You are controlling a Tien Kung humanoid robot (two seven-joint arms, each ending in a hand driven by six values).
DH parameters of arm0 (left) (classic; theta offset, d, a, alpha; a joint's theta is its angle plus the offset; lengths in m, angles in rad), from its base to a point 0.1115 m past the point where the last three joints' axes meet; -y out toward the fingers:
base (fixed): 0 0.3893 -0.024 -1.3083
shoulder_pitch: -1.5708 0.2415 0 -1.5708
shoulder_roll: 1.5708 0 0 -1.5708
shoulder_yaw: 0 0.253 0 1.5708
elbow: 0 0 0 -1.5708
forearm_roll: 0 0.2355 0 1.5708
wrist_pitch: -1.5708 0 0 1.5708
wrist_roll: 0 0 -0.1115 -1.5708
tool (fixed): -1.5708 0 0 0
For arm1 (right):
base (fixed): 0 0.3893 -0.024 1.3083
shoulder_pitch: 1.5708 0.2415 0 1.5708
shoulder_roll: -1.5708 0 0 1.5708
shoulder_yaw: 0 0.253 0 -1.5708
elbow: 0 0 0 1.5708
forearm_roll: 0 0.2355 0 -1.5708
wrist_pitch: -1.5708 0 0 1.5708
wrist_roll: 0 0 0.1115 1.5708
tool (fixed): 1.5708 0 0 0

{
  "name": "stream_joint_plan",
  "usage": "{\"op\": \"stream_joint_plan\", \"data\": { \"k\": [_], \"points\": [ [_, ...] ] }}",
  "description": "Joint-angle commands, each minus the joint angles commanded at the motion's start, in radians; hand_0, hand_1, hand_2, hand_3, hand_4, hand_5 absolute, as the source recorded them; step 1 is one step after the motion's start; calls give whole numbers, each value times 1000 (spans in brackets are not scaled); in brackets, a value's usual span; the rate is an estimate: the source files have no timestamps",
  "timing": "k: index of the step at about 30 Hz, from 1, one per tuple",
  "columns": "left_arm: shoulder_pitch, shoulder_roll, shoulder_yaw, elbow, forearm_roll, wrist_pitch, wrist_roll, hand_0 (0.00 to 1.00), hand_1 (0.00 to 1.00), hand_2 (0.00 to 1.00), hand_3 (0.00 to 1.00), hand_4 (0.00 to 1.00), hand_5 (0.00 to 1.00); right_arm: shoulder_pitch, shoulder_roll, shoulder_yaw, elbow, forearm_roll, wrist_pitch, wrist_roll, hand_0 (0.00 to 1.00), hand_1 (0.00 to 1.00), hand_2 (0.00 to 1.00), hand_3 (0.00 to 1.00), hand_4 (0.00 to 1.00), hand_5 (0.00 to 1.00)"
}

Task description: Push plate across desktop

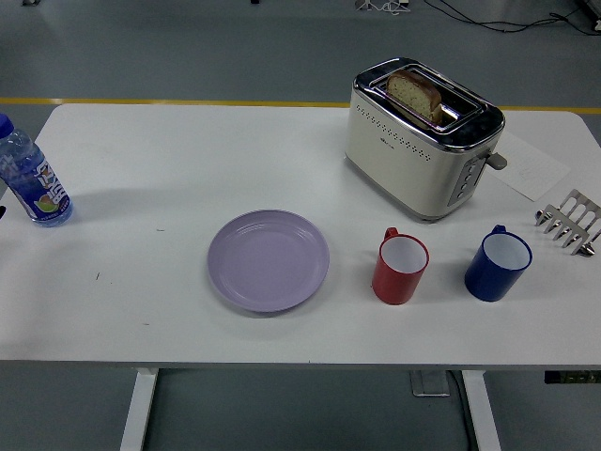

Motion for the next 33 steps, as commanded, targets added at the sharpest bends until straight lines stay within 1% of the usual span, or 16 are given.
{"op": "stream_joint_plan", "data": {
  "k": [19, 33],
  "points": [
    [2, -3, 5, 10, 1, 15, 0, 657, 666, 665, 655, 503, 998, -2, -1, 4, 0, -2, -2, 0, 607, 508, 564, 578, 372, 262],
    [8, -4, 14, 11, 1, 17, -1, 659, 663, 663, 655, 502, 998, -14, -1, 13, 0, -17, -1, -4, 607, 508, 564, 577, 372, 262]
  ]
}}
